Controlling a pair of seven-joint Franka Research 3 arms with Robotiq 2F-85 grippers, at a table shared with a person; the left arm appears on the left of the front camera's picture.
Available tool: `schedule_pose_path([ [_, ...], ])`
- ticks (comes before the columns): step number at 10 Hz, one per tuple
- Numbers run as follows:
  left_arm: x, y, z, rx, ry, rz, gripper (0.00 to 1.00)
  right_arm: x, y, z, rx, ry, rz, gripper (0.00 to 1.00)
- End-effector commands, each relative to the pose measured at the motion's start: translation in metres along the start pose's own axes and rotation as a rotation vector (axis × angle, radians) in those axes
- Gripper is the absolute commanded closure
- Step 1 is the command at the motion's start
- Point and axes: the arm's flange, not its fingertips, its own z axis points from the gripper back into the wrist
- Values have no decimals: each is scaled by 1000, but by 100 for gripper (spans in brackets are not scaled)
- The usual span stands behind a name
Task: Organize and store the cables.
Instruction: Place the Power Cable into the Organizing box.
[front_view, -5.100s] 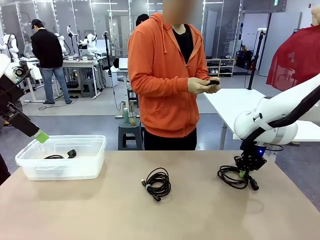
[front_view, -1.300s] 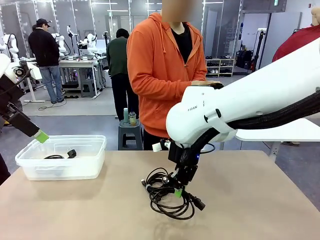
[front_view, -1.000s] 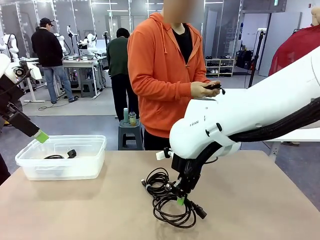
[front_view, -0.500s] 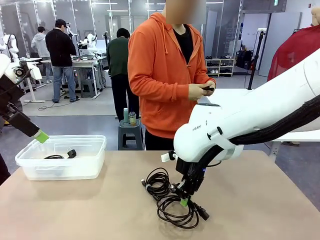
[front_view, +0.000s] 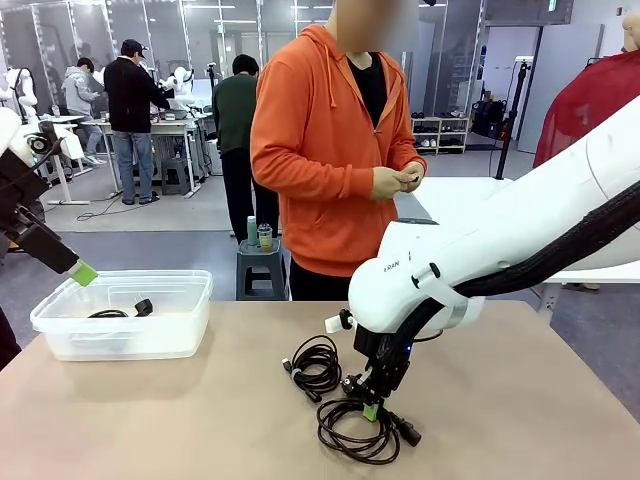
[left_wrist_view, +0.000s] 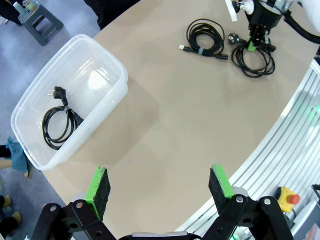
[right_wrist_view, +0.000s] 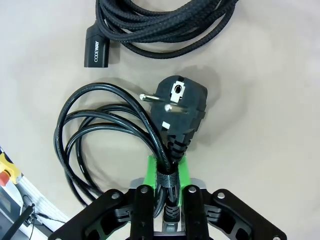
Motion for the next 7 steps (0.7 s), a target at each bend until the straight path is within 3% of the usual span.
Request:
schedule_pose_path([
  [1,0,0,0,0,-1,0,0,5,1,7,-21,-16,-5,54],
  [4,0,0,0,0,-1,0,0,3,0,14,-28,-20,-7,10],
  [5,0,0,0,0,-1,0,0,2,-7,23,-8,-30,-20,0],
  [7,0,0,0,0,-1,0,0,-5,-14,44,-7,-86,-23,0],
])
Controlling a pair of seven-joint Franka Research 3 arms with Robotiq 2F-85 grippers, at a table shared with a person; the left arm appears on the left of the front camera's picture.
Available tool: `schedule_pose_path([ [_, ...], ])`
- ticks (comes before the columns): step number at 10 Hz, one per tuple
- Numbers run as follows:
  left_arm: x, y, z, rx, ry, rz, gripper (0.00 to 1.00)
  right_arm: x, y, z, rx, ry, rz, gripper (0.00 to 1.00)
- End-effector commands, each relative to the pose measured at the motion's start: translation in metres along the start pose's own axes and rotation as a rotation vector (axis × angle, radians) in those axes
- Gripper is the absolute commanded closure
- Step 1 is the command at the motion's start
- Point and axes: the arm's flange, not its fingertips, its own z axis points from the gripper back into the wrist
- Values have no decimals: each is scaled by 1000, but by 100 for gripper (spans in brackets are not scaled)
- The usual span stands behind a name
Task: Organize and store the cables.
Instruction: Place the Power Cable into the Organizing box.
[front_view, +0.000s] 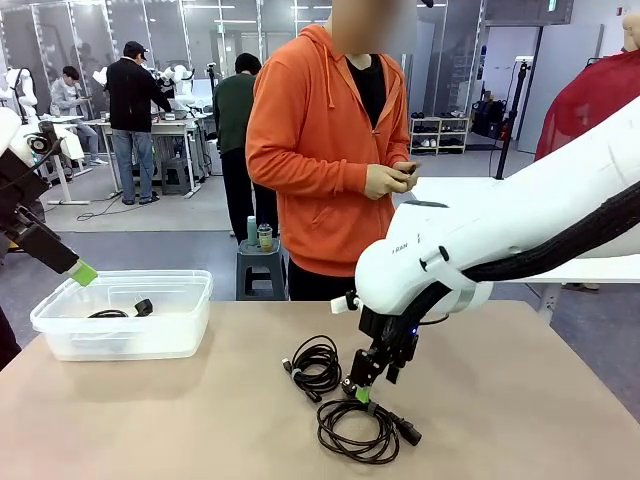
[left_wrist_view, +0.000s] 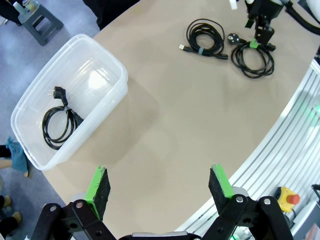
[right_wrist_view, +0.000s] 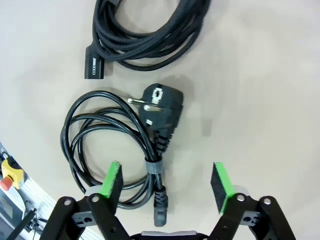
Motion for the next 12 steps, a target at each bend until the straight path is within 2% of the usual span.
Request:
schedule_pose_path([
  [1,0,0,0,0,-1,0,0,-10,-10,22,-2,-28,-14,2],
  [3,0,0,0,0,-1,0,0,-25,-39,49,-2,-14,-14,0],
  [7,0,0,0,0,0,0,0,-82,-124,104,-5,-50,-75,0],
  [9,14,-19,7,-38,-59,-153,0,-113,-160,120,-20,-90,-84,0],
  [12,66,-68,-20,-42,-49,-199,0,-167,-209,141,-27,-160,-128,0],
])
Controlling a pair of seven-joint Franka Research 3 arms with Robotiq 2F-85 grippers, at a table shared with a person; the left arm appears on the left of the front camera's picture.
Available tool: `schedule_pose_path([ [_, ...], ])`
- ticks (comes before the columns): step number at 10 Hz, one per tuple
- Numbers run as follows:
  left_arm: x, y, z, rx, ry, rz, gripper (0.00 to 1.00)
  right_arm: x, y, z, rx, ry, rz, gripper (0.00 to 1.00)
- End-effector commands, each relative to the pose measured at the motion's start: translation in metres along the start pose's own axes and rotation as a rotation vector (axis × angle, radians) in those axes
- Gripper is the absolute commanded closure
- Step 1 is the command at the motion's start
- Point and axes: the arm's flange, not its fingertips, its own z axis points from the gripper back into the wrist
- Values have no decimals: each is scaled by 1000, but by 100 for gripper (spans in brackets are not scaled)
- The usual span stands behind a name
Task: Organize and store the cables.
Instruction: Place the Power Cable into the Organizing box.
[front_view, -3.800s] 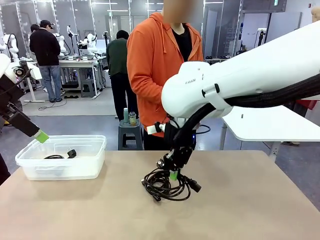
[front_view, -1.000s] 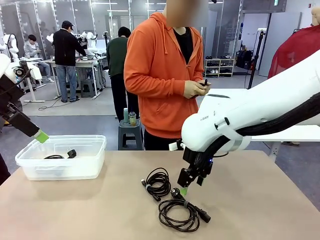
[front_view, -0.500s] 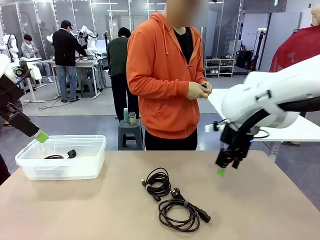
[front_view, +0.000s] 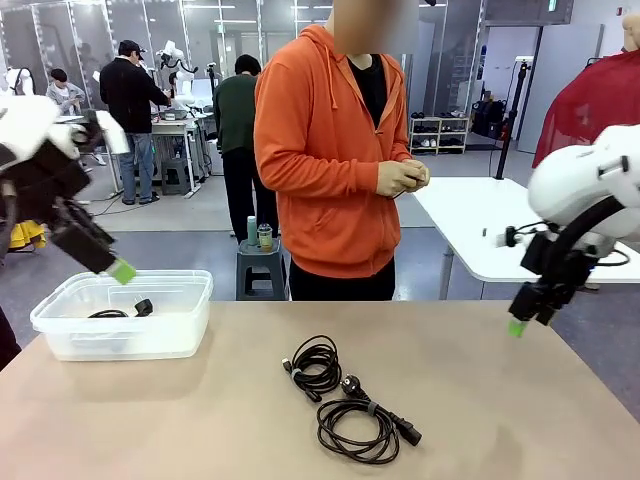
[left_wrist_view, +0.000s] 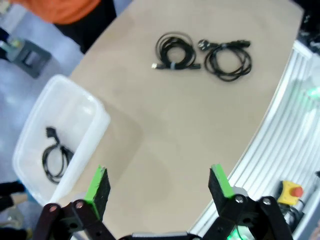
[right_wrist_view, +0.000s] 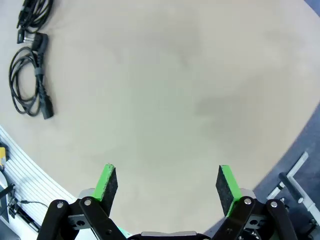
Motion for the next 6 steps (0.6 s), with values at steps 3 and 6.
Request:
schedule_pose_path([
  [3,91,-30,-62,-25,51,-59,0,-43,-35,11,68,-114,-39,0],
  [6,151,-36,-119,-97,187,-96,0,-70,-27,19,77,-151,59,0],
])
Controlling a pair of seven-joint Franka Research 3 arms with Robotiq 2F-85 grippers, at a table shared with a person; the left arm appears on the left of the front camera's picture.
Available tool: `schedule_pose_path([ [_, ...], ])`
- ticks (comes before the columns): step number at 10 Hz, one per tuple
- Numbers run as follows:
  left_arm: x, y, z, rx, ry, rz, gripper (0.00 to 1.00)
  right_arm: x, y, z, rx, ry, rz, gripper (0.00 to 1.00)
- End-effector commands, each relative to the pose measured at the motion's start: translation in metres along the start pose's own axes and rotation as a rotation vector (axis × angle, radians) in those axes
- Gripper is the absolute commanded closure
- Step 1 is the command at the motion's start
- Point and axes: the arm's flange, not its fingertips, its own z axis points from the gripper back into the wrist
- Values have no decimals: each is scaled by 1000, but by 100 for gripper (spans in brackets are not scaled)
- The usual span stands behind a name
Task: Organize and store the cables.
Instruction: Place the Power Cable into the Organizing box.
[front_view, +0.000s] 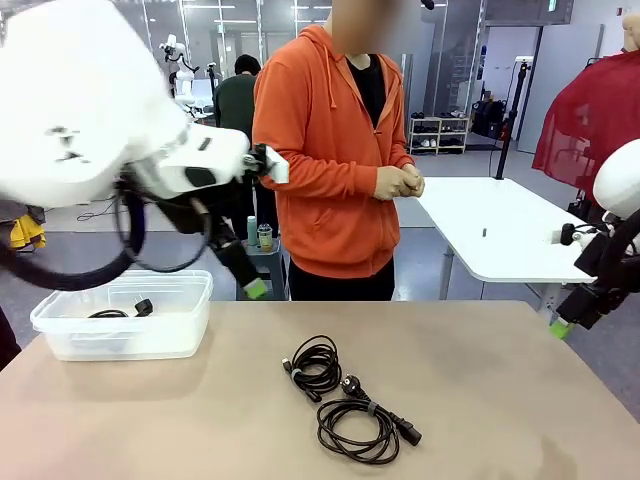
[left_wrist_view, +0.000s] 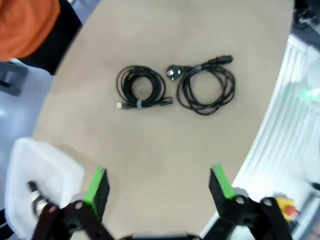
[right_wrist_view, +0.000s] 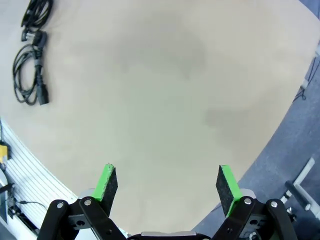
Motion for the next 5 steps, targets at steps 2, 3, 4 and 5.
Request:
schedule_pose_path([
  [2,63,15,-35,7,138,46,0,-22,27,12,39,-158,55,0],
  [3,76,14,-48,20,169,48,0,-21,38,15,30,-186,52,0],
  [4,85,14,-58,28,187,45,0,-20,49,21,24,-230,51,0],
  [5,90,14,-68,33,200,50,0,-17,57,30,33,-253,47,0],
])
